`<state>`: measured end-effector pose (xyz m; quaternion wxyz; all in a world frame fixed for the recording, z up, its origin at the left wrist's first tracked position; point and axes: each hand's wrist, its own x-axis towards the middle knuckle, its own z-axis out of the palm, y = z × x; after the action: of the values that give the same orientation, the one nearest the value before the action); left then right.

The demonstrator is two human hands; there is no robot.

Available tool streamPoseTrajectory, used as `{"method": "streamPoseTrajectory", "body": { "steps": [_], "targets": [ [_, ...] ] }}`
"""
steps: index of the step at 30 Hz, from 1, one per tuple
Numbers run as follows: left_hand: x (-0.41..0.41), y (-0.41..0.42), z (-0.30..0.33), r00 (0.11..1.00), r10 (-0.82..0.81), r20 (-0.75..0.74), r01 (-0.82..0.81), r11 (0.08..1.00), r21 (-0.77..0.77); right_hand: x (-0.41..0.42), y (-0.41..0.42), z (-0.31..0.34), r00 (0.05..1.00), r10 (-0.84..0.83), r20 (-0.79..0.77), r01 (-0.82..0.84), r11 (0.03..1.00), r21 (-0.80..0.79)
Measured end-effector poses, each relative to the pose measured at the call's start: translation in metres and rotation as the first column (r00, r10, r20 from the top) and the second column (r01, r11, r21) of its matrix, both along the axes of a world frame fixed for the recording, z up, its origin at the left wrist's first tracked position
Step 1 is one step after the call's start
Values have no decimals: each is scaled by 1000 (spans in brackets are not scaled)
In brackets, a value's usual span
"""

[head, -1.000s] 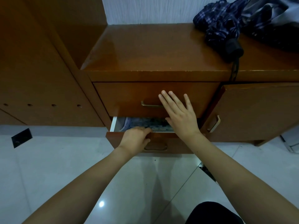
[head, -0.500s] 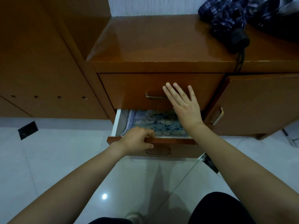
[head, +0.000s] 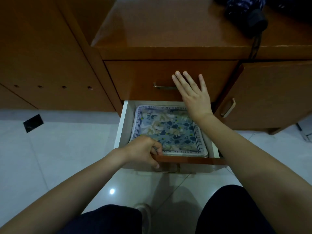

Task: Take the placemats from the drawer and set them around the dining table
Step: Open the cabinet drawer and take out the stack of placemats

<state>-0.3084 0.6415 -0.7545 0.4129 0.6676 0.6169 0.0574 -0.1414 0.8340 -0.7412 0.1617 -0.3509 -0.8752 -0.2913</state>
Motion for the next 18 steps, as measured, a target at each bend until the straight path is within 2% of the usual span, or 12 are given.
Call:
{"method": "streamPoseTrajectory", "body": {
  "steps": [11,18],
  "targets": [
    [9,-15,3,998,-57,17,57,997,-46,1,-2,2,1000,-14,16,14,1000,21],
    [13,-16,9,994,-104,34,107,989,-105,2,-5,8,999,-21,26,22,999,-37]
  ]
}}
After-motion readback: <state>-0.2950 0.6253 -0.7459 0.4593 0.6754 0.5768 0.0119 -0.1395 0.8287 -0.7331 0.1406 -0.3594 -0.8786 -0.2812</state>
